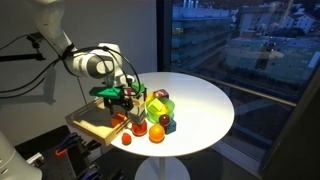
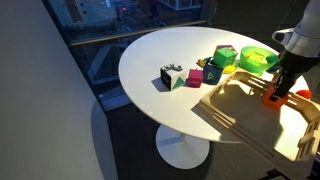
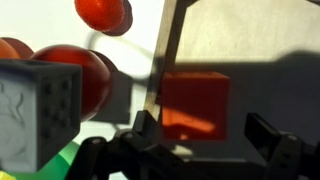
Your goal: Move the orange toy block from the box into the bowl
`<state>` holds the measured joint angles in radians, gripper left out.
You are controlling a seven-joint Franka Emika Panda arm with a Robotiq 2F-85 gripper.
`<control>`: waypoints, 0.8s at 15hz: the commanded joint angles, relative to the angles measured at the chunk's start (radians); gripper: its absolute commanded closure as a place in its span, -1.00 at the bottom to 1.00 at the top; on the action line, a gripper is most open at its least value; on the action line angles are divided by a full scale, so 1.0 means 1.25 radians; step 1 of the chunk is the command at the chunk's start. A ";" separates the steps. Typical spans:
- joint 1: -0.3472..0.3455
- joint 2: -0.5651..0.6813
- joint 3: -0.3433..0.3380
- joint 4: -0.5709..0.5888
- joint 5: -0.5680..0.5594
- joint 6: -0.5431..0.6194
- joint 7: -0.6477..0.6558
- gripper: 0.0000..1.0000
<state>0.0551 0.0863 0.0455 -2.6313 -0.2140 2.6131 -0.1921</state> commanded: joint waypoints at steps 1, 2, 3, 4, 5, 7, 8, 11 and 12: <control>0.006 -0.014 -0.001 -0.019 -0.041 0.026 0.035 -1.00; 0.007 -0.016 -0.001 -0.021 -0.046 0.030 0.039 -1.00; 0.007 -0.019 0.000 -0.024 -0.045 0.032 0.037 -1.00; 0.007 -0.022 0.001 -0.026 -0.045 0.034 0.035 -1.00; 0.007 -0.027 0.002 -0.029 -0.041 0.035 0.033 -1.00; 0.009 -0.040 0.004 -0.035 -0.036 0.034 0.030 -1.00; 0.009 -0.047 0.005 -0.038 -0.033 0.030 0.029 -1.00; 0.010 -0.066 0.006 -0.047 -0.036 0.027 0.032 -1.00; 0.010 -0.070 0.006 -0.050 -0.039 0.027 0.035 -1.00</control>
<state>0.0661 0.0529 0.0505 -2.6580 -0.2412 2.6428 -0.1781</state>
